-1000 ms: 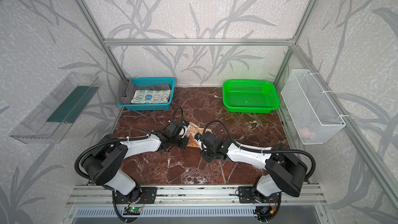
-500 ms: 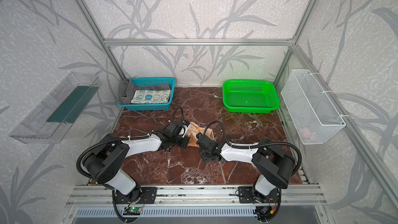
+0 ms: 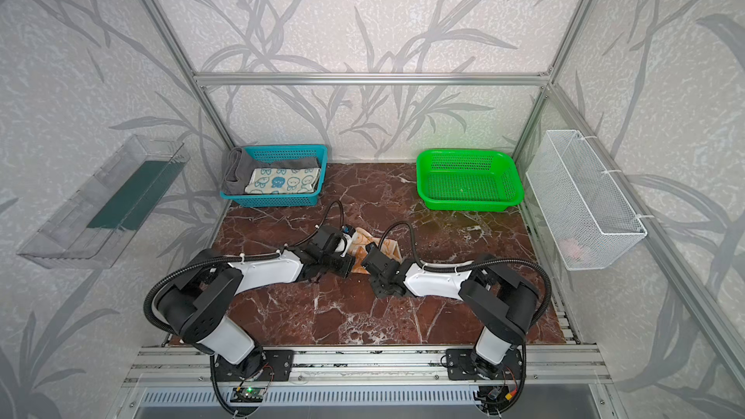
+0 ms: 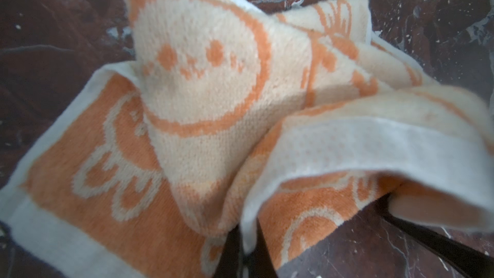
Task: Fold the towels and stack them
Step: 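Grasp the labelled hem corner with the right gripper, then lift the towel by its hem with both grippers, spreading it apart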
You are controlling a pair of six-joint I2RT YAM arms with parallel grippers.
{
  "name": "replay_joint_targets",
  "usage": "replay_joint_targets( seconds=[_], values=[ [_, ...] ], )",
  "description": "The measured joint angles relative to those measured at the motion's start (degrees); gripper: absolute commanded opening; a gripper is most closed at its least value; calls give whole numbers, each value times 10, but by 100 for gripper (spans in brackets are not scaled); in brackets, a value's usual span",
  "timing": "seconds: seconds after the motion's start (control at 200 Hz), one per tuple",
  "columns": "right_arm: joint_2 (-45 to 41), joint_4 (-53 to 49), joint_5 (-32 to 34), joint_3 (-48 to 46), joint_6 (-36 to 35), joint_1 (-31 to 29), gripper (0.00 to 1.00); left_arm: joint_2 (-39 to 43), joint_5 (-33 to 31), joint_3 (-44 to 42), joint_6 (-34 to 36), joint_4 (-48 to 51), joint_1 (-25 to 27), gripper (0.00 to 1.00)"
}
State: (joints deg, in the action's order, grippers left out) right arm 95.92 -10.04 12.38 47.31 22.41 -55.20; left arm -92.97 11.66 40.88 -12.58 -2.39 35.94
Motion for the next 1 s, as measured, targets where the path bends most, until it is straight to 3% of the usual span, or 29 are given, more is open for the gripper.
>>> replay_joint_targets(
  seconds=[0.1,0.3,0.635,1.0],
  values=[
    [-2,2,13,-3,3,-2,0,0,0,0,0,0,0,0],
    [-31,-1,23,-29,-26,1,0,0,0,0,0,0,0,0],
    [-221,-34,-55,-44,-122,122,0,12,1,2,4,30,0,0],
    [-271,-103,-178,-35,-202,186,0,14,20,57,38,121,0,0]
  ],
)
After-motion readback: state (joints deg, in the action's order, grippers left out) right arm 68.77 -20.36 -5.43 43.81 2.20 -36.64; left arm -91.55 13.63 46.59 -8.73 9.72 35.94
